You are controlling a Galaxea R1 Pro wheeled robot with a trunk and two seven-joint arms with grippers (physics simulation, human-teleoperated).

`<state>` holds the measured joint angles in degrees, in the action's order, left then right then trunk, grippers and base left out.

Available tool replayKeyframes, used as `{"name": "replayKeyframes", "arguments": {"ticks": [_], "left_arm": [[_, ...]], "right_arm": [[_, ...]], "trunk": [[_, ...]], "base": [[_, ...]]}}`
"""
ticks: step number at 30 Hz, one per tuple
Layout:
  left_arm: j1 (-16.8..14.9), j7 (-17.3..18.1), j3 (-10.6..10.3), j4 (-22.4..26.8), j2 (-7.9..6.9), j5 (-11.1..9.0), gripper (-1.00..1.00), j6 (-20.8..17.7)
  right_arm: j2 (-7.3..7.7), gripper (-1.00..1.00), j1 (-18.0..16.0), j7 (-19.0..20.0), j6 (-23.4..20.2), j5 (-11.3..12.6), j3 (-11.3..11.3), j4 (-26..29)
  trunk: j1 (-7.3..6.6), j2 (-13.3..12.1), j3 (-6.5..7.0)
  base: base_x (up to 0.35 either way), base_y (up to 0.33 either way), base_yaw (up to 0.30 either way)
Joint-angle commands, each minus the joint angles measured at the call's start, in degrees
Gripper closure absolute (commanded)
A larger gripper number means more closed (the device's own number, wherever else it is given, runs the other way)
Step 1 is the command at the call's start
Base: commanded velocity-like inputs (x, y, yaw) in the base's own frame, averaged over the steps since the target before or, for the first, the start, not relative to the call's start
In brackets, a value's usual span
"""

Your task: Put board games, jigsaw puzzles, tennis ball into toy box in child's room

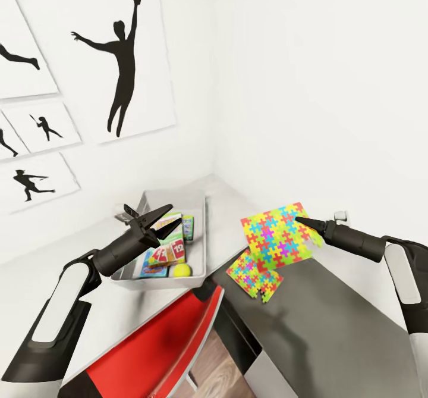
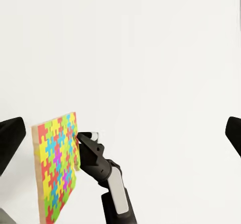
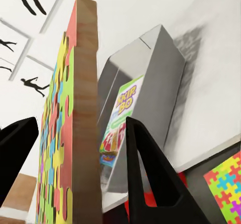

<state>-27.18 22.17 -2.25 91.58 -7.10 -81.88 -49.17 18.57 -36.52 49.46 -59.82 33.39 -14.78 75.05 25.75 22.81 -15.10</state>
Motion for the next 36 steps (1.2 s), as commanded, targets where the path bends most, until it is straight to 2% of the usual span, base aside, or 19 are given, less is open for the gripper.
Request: {"name": "replayKeyframes", "arguments": {"ticks": [1,9,18,32,36], "left_arm": [[-0.07,0.14,-0.05,-0.08,-0.02,0.00,-1.00,-0.14],[-0.07,0.19,-0.07,-0.12,0.03,-0.02,-1.00,-0.14],[-0.07,0.24,-0.19,-0.09,0.06,-0.03,-1.00,-0.14],[-0.07,0.18,-0.21,-0.18,0.06,0.03,-1.00,-0.14],[-0.07,0.20,-0.15,-0.23,0.06,0.88,-1.00,-0.14]], "right_arm": [[0.02,1.00,-0.04,0.37,-0.18,-0.26,-0.07,0.01],[0.06,1.00,-0.04,0.37,-0.18,-0.26,-0.07,0.01],[0.12,1.00,-0.04,0.37,-0.18,-0.25,-0.12,0.00],[1.35,1.00,-0.56,0.37,-0.18,-0.18,-1.96,-2.82],[1.33,1.00,-0.98,0.37,-0.18,-0.20,-2.01,-5.40]], "trunk": [[0.03,0.11,-0.05],[0.03,0.11,0.34],[0.03,0.11,0.78],[0.03,0.11,1.49],[0.03,0.11,1.67]], "base": [[-0.047,0.029,0.254],[-0.094,0.084,0.245],[-0.014,0.012,0.136],[-0.001,0.000,0.231],[0.000,0.000,0.260]]}}
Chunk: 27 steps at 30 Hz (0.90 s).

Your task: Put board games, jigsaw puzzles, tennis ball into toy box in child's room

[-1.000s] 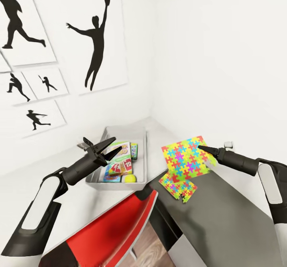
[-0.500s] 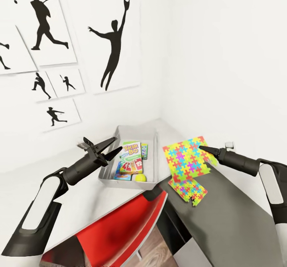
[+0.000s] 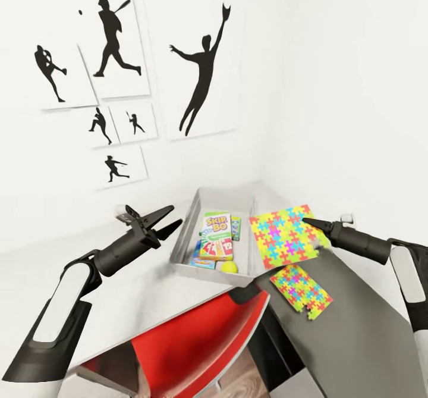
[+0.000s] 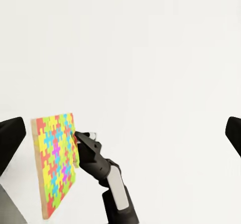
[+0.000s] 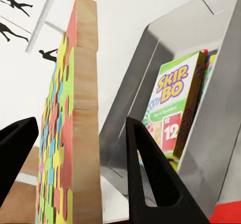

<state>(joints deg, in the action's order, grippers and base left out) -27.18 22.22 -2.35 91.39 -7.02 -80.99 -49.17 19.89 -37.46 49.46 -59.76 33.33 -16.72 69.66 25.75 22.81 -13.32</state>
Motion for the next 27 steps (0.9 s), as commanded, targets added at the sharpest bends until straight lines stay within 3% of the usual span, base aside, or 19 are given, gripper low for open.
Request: {"name": "replayKeyframes", "arguments": {"ticks": [1,8,10,16,20,23,26,27], "left_arm": [[-0.07,0.15,0.01,-0.04,0.00,0.39,-1.00,-0.14],[-0.07,0.11,0.26,-0.11,-0.01,2.05,-1.00,-0.14],[-0.07,0.16,0.38,-0.13,-0.05,2.27,-1.00,-0.14],[-0.07,0.17,0.48,-0.21,-0.09,2.48,-1.00,-0.14],[-0.07,0.12,0.44,-0.24,-0.08,2.56,-1.00,-0.14],[-0.07,0.15,0.43,-0.24,-0.07,2.59,-1.00,-0.14],[-0.07,0.17,0.42,-0.24,-0.07,2.62,-1.00,-0.14],[-0.07,0.15,0.42,-0.27,-0.05,2.64,-1.00,-0.12]], "right_arm": [[-0.07,1.00,-0.30,0.36,-0.24,-0.15,-0.07,-1.08],[-0.69,1.00,-5.81,-1.23,-0.24,-0.19,-0.01,-10.40],[-1.05,1.00,-9.13,-4.61,-0.24,-0.20,-0.03,-13.81],[-3.06,1.00,-13.83,-15.63,-0.24,0.31,-0.27,-17.16],[-4.45,1.00,-18.43,-23.30,-0.24,0.52,-2.77,-18.82],[-5.95,1.00,-20.09,-26.30,-0.24,0.46,-3.84,-19.48],[-7.89,1.00,-20.96,-28.77,4.43,0.41,-4.49,-20.20],[-9.05,1.00,-21.29,-30.91,8.10,0.43,-4.68,-21.08]], "trunk": [[0.03,0.11,-0.07],[0.03,0.11,0.18],[0.03,0.11,0.21],[0.03,0.11,0.26],[0.03,0.11,0.26],[0.03,0.11,0.26],[0.03,0.11,0.26],[0.03,0.11,0.26]], "base": [[0.000,0.000,0.265],[0.000,0.000,0.270],[0.000,0.000,0.209],[0.000,0.000,0.082],[0.000,0.000,0.014],[0.000,0.000,0.005],[0.000,0.000,0.003],[0.000,0.000,0.001]]}}
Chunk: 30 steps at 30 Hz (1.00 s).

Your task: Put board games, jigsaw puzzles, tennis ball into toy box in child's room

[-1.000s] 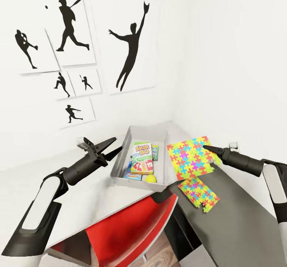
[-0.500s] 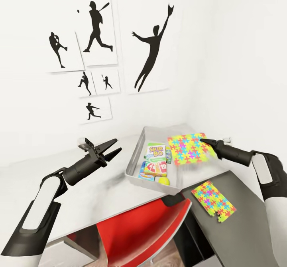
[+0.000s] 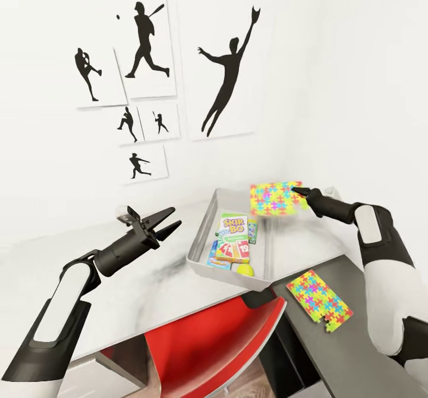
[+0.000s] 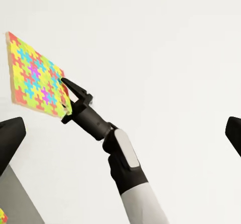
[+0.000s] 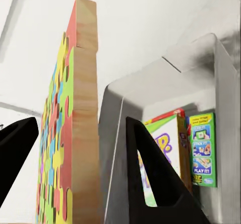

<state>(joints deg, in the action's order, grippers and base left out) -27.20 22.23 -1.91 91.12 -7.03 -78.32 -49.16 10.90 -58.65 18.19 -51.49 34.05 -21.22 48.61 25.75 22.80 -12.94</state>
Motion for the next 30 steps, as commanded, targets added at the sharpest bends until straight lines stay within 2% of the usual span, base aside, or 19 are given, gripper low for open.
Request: {"name": "replayKeyframes", "arguments": {"ticks": [1,6,13,15,18,20,21,27,30], "left_arm": [[-0.05,0.15,-0.02,-0.02,-0.03,-0.02,-1.00,-0.14],[-0.05,0.17,-0.03,-0.05,-0.01,0.00,-1.00,-0.11],[-0.05,0.18,-0.04,-0.06,0.00,-0.02,-1.00,-0.13],[-0.05,0.18,-0.04,-0.06,0.00,-0.04,-1.00,-0.13],[-0.05,0.18,-0.03,-0.06,0.00,-0.05,-1.00,-0.14],[-0.05,0.18,-0.03,-0.06,0.00,-0.04,-1.00,-0.15],[-0.05,0.18,-0.03,-0.07,0.02,-0.06,-1.00,-0.15],[-0.05,0.24,-0.03,-0.07,0.01,-0.12,-1.00,-0.15],[-0.05,0.22,-0.03,-0.07,0.00,-0.12,-1.00,-0.15]], "right_arm": [[-0.65,1.00,-0.24,-0.95,1.23,-0.28,-0.24,-0.68],[-3.89,1.00,-1.20,-7.97,5.10,0.39,-0.32,-3.20],[-9.14,1.00,-3.30,-15.27,6.95,0.67,-0.21,-4.29],[-10.25,1.00,-3.94,-17.47,7.18,0.73,-0.18,-4.51],[-11.09,1.00,-4.57,-19.28,7.34,0.80,-0.17,-4.77],[-12.24,1.00,-5.19,-20.89,7.77,0.85,-0.15,-5.02],[-13.31,1.00,-5.55,-21.76,8.92,0.80,-0.11,-5.15],[-14.93,1.00,-5.84,-22.53,10.50,0.72,-0.06,-5.25],[-15.13,1.00,-5.85,-22.59,10.66,0.70,-0.08,-5.26]], "trunk": [[0.03,0.12,-0.11],[0.03,0.12,-0.11],[0.03,0.12,-0.11],[0.03,0.12,-0.11],[0.03,0.12,-0.11],[0.03,0.12,-0.11],[0.03,0.12,-0.11],[0.03,0.12,-0.11],[0.03,0.12,-0.11]], "base": [[0.000,0.000,0.001],[0.000,0.000,0.000],[0.000,0.000,0.000],[0.000,0.000,0.000],[0.000,0.000,0.000],[0.000,0.000,0.000],[0.000,0.000,0.000],[0.000,0.000,0.000],[0.000,0.000,0.000]]}}
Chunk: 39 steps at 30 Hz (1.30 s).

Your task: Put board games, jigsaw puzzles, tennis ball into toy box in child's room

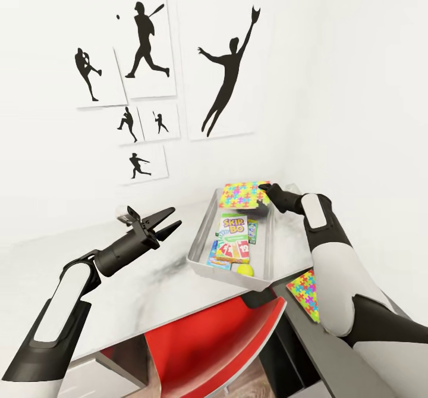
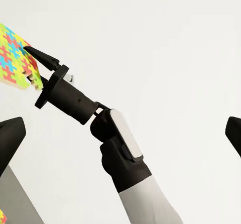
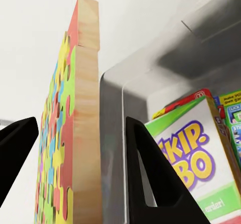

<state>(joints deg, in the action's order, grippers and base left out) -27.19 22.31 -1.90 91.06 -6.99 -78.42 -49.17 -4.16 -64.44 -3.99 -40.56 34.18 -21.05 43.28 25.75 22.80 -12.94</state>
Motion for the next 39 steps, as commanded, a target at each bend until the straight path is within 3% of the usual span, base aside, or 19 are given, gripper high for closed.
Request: {"name": "replayKeyframes", "arguments": {"ticks": [1,39], "left_arm": [[-0.05,0.13,-0.03,-0.01,-0.04,-0.02,-1.00,-0.14],[-0.05,0.30,0.00,0.06,-0.05,-0.07,-1.00,-0.14]], "right_arm": [[-0.12,1.00,-0.07,-0.45,-0.23,0.58,-0.26,0.05],[-0.29,1.00,-0.10,-0.49,-0.01,0.83,-0.13,-1.67]], "trunk": [[0.03,0.12,-0.12],[0.03,0.12,-3.21]], "base": [[0.000,0.000,0.000],[0.000,0.000,0.000]]}}
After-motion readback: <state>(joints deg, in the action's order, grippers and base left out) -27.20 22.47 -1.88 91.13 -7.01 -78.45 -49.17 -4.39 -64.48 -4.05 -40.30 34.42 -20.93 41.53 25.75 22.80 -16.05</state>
